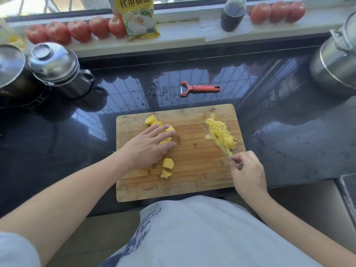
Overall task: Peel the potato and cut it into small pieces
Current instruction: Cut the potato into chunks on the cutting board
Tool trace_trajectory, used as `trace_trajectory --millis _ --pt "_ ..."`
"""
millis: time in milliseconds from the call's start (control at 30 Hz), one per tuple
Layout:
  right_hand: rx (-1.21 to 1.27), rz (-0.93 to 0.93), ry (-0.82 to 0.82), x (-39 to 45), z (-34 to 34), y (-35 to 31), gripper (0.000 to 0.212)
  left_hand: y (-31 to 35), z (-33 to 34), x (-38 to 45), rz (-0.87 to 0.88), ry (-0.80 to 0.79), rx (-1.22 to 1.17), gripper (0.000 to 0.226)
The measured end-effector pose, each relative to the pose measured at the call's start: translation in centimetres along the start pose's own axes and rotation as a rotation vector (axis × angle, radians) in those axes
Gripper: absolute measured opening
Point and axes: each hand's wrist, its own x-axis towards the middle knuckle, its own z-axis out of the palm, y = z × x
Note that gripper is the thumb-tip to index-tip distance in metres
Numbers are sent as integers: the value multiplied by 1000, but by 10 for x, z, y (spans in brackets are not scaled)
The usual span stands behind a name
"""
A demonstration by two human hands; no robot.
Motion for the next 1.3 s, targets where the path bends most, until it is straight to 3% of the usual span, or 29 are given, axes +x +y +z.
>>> trace_trajectory --millis 167,300,500,600,700,800,900,1033,1100,1300 --pt "-12 -11 -50 -6 3 -2 12 19 -6 -14 200 -85 28 45" --pt "-39 -37 -97 -6 6 -5 14 13 -2 -18 80 -68 50 47" --pt "-34 -82 -129 -7 8 -12 16 27 0 -23 -133 36 65 23" --pt "-76 -107 -170 -9 7 -15 18 43 -2 -27 -335 74 -263 24" --pt "-79 -185 -291 -15 4 -20 16 71 -5 -31 -514 -80 -628 23" --pt "-77 -270 -381 -20 2 -25 14 100 -4 -29 -916 -146 -792 13" --pt "-143 -374 -426 -18 4 -32 9 119 0 -26 -1332 -30 -1025 17" --pt "-303 -581 -480 -16 14 -46 10 136 1 -28 -1710 207 -1542 21" --pt "-418 -637 -529 -19 18 -49 13 142 4 -27 -1781 204 -1791 25" --pt "-554 -627 -632 -26 19 -58 15 147 0 -14 -1681 123 -2029 29"
